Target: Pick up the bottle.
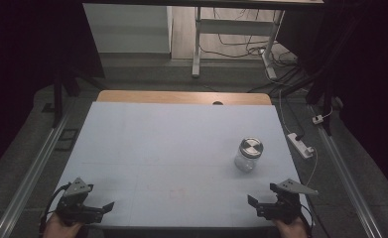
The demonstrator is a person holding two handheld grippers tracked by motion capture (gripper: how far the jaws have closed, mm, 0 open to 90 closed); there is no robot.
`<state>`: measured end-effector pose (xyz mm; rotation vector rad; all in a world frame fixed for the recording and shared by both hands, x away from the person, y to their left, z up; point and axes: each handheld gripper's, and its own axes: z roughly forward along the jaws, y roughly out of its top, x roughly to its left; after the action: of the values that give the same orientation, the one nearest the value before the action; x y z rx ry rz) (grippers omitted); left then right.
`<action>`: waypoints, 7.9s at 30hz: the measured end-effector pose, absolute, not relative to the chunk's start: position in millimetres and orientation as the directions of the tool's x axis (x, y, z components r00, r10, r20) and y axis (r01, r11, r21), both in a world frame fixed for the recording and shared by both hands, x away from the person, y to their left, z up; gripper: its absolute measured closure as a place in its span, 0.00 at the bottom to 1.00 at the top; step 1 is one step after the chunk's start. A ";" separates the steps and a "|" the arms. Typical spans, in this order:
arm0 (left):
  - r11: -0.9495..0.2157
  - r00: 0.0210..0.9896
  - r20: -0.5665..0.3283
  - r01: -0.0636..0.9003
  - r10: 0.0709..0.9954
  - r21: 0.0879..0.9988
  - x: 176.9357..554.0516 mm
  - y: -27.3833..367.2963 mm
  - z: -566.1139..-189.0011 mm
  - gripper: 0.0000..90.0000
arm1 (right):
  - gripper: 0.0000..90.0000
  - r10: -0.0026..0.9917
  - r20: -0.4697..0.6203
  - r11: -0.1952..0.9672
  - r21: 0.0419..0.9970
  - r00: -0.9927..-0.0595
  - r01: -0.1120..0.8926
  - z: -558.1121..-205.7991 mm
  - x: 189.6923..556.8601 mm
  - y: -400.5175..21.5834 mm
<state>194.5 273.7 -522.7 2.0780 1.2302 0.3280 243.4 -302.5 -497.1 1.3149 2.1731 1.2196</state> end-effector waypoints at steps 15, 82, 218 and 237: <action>-0.315 0.535 -0.143 0.669 0.832 0.673 195.0 275.3 -523.2 0.01 | 0.00 0.822 0.087 0.278 0.802 -0.563 0.529 -496.1 240.1 -295.5; -0.281 0.533 -0.195 0.682 0.824 0.676 195.8 281.1 -523.5 0.00 | 0.00 0.796 0.060 0.274 0.851 -0.602 0.447 -480.8 286.0 -276.5; -0.285 0.549 -0.222 0.688 0.806 0.667 197.7 282.7 -524.2 0.00 | 0.16 0.603 -0.028 0.448 0.839 -0.798 0.309 -469.6 318.2 -140.5; -0.281 0.544 -0.218 0.688 0.811 0.669 197.1 282.7 -523.9 0.00 | 0.16 0.505 -0.044 0.492 0.835 -0.862 0.246 -475.5 305.8 -96.1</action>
<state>197.1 282.7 -523.9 2.0412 1.2061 0.2121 305.8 -96.1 -475.5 0.6354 2.4574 1.3072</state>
